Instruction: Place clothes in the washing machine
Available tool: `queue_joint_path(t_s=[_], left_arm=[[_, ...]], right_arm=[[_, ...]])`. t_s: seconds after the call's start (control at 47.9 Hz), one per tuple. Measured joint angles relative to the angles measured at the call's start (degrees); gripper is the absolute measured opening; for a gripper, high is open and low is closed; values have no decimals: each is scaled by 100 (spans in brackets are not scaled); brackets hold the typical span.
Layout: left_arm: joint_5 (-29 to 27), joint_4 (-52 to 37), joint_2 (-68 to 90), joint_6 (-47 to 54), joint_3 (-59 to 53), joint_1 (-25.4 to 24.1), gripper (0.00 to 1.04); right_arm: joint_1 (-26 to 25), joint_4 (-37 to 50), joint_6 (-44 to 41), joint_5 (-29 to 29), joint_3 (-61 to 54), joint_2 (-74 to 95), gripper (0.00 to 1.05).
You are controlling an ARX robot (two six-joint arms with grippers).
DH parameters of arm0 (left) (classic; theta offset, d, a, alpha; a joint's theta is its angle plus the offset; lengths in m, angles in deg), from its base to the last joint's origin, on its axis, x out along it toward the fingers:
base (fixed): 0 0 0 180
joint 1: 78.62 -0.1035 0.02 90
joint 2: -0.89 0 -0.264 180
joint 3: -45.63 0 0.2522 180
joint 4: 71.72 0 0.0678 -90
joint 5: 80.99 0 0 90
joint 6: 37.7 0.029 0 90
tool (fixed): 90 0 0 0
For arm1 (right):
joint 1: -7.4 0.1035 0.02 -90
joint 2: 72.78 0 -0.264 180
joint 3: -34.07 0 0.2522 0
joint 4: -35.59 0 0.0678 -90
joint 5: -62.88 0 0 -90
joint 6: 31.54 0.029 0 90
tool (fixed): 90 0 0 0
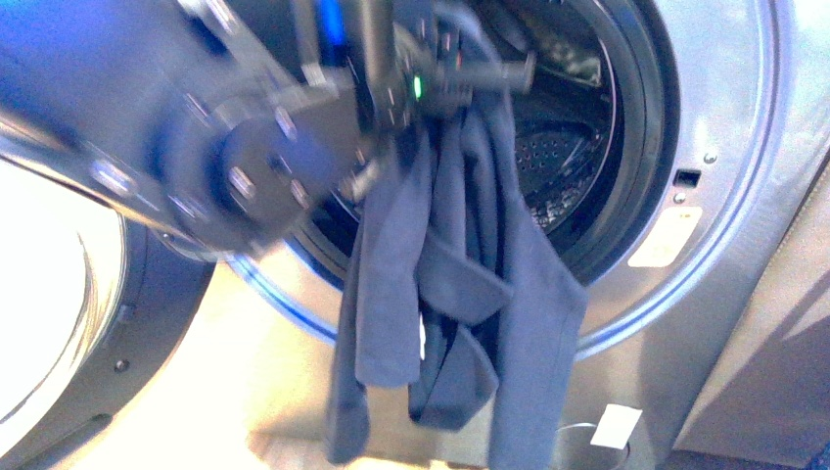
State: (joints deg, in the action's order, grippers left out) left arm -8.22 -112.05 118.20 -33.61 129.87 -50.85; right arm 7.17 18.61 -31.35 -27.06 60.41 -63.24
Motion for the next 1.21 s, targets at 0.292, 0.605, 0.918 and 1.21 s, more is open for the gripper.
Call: queue_joint_path(t_s=[0.292, 0.605, 0.918, 1.21], left_arm=[[-831, -273, 807, 492, 758, -17, 7], [-927, 127, 1596, 638, 1897, -79, 7], [-964, 754, 2441, 645, 3224, -243, 7], [-988, 1873, 3585, 778, 5375, -391, 7]], right_arm=[[0, 157, 0, 0, -485, -319, 2], [0, 236, 0, 0, -793, -546, 2], [0, 264, 0, 0, -970, -697, 2], [0, 302, -2, 0, -1228, -929, 2]])
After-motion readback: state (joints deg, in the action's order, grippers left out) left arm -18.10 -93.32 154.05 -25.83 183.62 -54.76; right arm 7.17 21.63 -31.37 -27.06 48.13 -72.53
